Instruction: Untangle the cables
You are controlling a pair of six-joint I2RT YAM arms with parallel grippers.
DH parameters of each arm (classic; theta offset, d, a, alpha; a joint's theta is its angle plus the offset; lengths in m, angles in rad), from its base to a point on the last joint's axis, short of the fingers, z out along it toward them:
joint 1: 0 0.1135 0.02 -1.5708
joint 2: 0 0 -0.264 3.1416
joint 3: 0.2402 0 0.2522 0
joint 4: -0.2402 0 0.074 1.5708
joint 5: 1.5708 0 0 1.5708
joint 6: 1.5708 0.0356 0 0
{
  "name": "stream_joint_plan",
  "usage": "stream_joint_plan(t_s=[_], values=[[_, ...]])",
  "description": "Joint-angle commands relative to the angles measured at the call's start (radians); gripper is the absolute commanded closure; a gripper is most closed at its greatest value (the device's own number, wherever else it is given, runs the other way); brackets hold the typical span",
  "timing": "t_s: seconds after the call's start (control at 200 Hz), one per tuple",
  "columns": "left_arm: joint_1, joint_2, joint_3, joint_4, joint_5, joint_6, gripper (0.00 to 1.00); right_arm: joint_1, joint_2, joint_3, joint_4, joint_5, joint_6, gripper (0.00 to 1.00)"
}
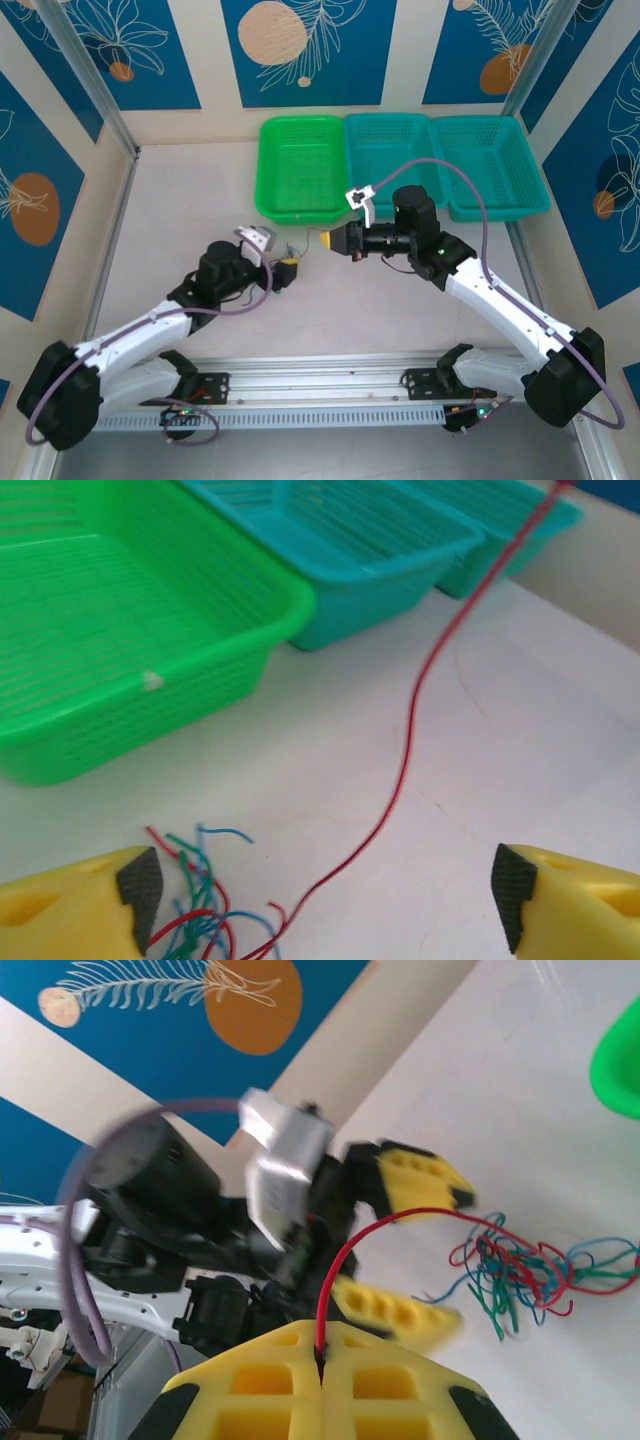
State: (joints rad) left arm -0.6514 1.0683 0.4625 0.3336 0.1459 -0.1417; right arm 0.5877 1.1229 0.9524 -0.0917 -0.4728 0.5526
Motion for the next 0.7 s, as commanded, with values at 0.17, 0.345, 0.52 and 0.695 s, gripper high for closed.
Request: stream_joint_plan(t_s=[0.17,0.345,0.52,0.695], values=[[-0.030,0.295,-0.003,0.318,-0.301,0.096,0.12,0.021,-0.014,0.064,0.063,-0.086,0.029,1.00],[-0.029,0.445,0.076,0.220,-0.468,-0.010,0.40,0.004,-0.052,0.087,0.063,-0.084,0.065,1.00],[-0.018,0.500,0.031,0.183,-0.587,-0.192,0.59,-0.082,-0.125,0.115,0.066,-0.087,0.127,1.00],[-0.004,0.522,-0.011,0.148,-0.647,-0.287,0.66,-0.255,-0.225,0.111,0.122,-0.078,0.247,1.00]])
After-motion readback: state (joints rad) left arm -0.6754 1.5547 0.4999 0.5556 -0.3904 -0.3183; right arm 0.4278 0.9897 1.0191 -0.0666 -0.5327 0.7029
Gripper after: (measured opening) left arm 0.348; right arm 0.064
